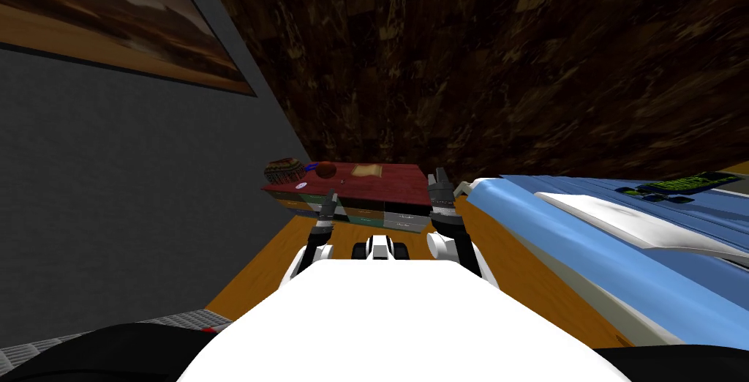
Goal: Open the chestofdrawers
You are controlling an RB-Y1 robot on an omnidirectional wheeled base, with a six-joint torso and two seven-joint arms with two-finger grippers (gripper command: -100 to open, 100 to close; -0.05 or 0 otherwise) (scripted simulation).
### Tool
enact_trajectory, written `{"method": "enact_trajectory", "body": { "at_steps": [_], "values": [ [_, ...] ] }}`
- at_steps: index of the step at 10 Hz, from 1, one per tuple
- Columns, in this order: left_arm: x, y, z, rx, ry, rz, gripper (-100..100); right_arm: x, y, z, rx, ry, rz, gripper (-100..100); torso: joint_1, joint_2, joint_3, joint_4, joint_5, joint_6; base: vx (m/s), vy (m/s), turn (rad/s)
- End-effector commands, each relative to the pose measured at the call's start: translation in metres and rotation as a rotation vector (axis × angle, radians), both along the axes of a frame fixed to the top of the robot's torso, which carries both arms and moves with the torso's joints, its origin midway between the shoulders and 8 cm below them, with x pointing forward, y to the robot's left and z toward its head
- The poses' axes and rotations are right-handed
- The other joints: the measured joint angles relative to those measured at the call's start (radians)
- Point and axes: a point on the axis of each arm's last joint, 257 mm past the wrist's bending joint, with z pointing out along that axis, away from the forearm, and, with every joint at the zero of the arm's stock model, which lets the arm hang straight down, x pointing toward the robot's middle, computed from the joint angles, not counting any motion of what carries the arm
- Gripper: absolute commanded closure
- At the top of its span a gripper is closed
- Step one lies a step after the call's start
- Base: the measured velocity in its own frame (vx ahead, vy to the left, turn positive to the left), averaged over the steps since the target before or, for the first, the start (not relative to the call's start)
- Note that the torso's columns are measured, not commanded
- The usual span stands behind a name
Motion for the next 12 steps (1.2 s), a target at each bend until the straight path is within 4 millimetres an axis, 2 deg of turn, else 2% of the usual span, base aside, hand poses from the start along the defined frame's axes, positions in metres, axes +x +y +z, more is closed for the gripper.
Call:
{"method": "enact_trajectory", "body": {
  "at_steps": [1, 12],
  "values": [
    [0.002, 0.003, -0.024, 0.011, 0.032, 0.000, -100, 0.000, 0.000, 0.000, 0.000, 0.000, 0.000, 0, 0.000, 0.001, 0.001, 0.000, 0.000, 0.000, 0.049, -0.005, -0.023],
    [-0.004, 0.014, -0.127, 0.039, 0.171, 0.005, -100, 0.000, 0.000, 0.000, 0.000, 0.000, 0.000, 0, 0.000, 0.002, 0.001, 0.001, 0.000, 0.000, 0.055, -0.008, -0.028]
  ]
}}
